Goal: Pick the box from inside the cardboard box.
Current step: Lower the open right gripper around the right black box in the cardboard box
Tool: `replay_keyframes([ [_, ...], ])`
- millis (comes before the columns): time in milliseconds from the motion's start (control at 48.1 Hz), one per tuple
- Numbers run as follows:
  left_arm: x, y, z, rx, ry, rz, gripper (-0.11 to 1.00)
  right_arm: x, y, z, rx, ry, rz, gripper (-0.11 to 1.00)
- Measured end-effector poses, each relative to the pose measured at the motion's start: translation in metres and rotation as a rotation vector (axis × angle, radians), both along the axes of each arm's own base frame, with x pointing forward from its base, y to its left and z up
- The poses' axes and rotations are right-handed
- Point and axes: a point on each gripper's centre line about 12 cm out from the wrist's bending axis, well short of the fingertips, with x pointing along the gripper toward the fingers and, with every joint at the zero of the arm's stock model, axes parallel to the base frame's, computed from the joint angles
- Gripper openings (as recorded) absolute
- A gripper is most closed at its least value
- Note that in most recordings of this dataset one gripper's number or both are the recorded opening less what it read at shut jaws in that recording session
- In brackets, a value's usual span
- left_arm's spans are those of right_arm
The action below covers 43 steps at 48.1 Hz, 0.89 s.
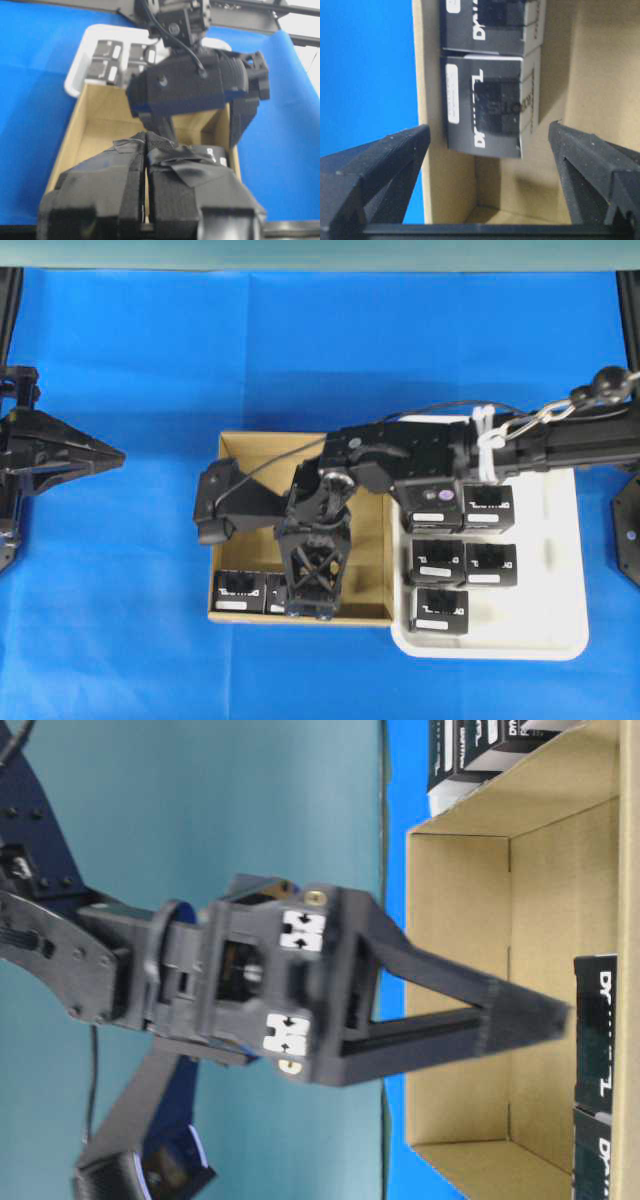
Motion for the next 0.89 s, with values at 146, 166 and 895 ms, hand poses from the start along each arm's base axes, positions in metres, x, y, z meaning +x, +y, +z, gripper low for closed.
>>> replay_keyframes([
  [146, 0.0, 0.0, 0.0, -0.002, 0.001, 0.0, -0.05, 0.002, -0.003, -0.008, -0.002, 0.008, -0.007, 0.99],
  [166, 0.0, 0.0, 0.0, 0.0, 0.002, 0.0, -0.05, 0.003, -0.003, -0.01, -0.002, 0.009, -0.006, 0.99],
  [895, 0.002, 0.0, -0.002, 0.0, 0.009, 0.0, -0.05, 0.009, 0.004, -0.029, -0.009, 0.008, -0.009, 0.99],
])
